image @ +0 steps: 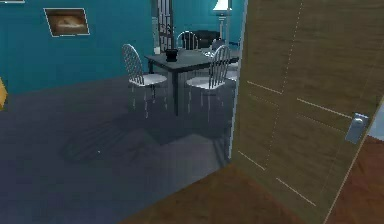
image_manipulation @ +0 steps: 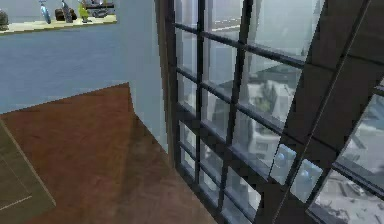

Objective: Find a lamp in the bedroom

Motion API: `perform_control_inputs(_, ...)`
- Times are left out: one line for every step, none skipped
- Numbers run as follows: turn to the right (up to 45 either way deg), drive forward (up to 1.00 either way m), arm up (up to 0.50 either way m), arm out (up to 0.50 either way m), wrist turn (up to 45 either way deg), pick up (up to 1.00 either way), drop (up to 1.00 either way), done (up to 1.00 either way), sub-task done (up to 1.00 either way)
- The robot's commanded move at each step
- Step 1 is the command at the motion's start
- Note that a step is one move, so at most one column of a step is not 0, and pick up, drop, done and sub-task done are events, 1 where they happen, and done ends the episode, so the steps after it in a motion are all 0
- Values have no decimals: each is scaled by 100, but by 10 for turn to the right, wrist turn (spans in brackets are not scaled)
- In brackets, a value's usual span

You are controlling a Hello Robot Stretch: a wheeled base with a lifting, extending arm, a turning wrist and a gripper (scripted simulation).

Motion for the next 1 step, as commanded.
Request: perform_control_inputs(0,5,0,0,0,0,0,0,0)
